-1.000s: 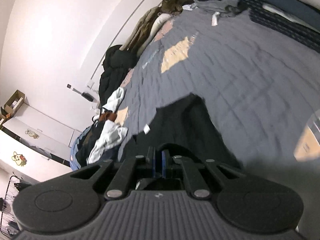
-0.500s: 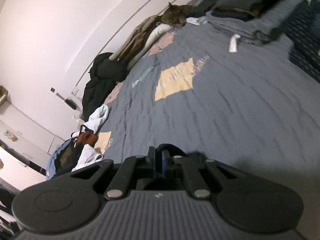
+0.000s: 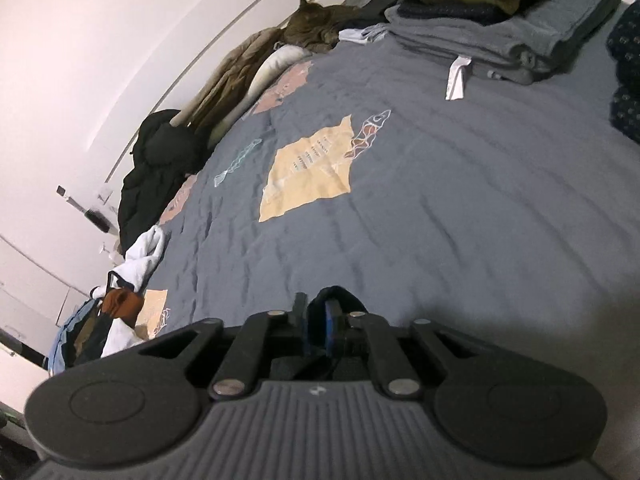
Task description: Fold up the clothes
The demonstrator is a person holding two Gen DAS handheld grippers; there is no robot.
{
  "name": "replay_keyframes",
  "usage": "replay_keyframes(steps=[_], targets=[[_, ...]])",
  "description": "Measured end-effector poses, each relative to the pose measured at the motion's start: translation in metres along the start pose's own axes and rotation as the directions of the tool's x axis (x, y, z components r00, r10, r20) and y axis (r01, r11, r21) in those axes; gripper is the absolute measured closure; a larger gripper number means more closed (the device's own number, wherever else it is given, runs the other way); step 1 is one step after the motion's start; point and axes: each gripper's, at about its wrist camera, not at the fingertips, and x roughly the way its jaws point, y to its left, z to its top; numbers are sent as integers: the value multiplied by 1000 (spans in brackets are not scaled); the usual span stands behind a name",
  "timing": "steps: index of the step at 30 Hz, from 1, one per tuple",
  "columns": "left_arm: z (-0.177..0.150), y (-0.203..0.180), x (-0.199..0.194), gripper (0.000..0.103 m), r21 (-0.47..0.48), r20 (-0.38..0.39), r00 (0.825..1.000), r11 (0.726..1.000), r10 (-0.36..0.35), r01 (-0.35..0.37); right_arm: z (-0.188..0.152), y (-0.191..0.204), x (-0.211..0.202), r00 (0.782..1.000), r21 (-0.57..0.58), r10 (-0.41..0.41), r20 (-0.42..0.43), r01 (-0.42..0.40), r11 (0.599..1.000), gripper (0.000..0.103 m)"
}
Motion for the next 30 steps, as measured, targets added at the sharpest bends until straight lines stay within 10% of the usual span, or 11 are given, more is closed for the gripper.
replay_keyframes(steps=[5, 18, 30], targets=[[-15, 5, -37, 41, -8, 28, 999, 999, -37, 37, 0, -3, -23, 998, -47, -2, 67, 5, 999, 44], [-172, -55, -187, 39, -218, 67, 993, 970, -98, 111, -151, 16, -174, 999, -156, -7, 47, 14, 988, 40], [-238, -32, -215, 35, -520, 106, 986, 838, -132, 168, -239, 18, -231, 996, -42, 29, 83, -26, 999, 39]])
